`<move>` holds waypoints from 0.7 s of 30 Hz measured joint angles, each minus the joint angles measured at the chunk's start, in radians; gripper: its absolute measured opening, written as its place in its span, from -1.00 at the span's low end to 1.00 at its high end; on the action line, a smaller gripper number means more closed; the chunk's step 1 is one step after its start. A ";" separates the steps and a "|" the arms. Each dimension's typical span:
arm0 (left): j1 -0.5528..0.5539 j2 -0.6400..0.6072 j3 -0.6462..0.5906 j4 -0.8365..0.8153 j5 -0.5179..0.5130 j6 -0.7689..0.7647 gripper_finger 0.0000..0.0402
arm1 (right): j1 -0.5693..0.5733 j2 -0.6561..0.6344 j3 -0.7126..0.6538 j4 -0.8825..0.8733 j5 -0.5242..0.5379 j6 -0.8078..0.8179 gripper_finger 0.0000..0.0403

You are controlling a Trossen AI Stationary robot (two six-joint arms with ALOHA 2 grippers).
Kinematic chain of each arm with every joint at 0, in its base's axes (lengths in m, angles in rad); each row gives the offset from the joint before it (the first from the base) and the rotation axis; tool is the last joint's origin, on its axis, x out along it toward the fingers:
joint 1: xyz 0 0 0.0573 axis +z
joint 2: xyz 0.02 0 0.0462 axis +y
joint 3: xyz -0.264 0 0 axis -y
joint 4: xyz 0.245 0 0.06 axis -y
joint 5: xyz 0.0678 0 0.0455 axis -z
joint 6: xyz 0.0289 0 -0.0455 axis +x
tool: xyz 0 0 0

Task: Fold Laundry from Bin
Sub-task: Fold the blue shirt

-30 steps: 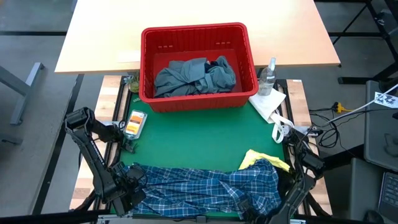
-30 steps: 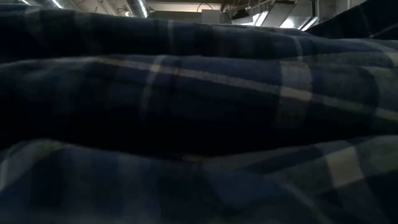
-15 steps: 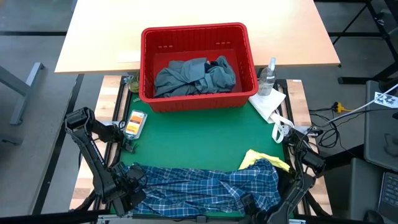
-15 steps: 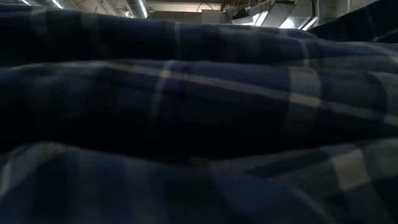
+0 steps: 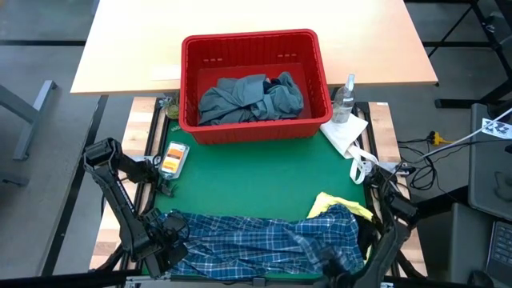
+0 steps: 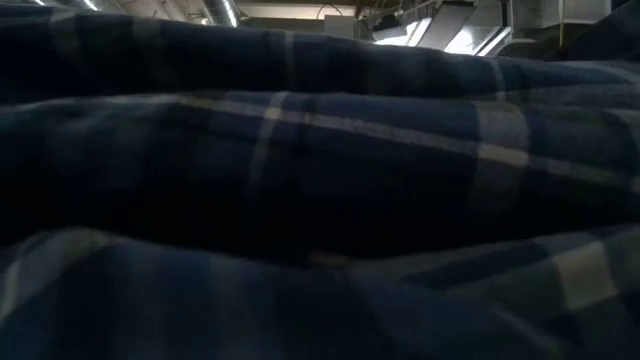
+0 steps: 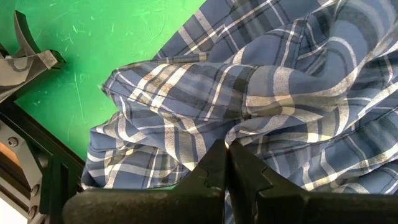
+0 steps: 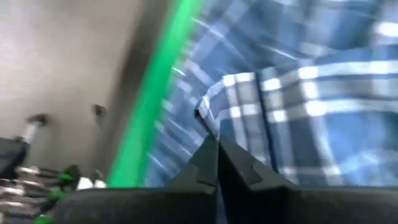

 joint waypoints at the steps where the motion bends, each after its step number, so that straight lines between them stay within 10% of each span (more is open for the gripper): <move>1: 0.000 0.000 0.000 0.000 0.000 0.000 -1.00 | 0.002 0.000 0.035 -0.060 0.024 0.023 -0.97; 10: -0.001 0.000 0.000 0.000 -0.052 -0.024 -1.00 | 0.035 -0.064 0.090 -0.164 0.251 0.281 -0.99; 21: 0.002 0.000 0.000 -0.005 -0.077 -0.024 -1.00 | 0.064 -0.270 -0.170 -0.163 0.247 0.354 -0.99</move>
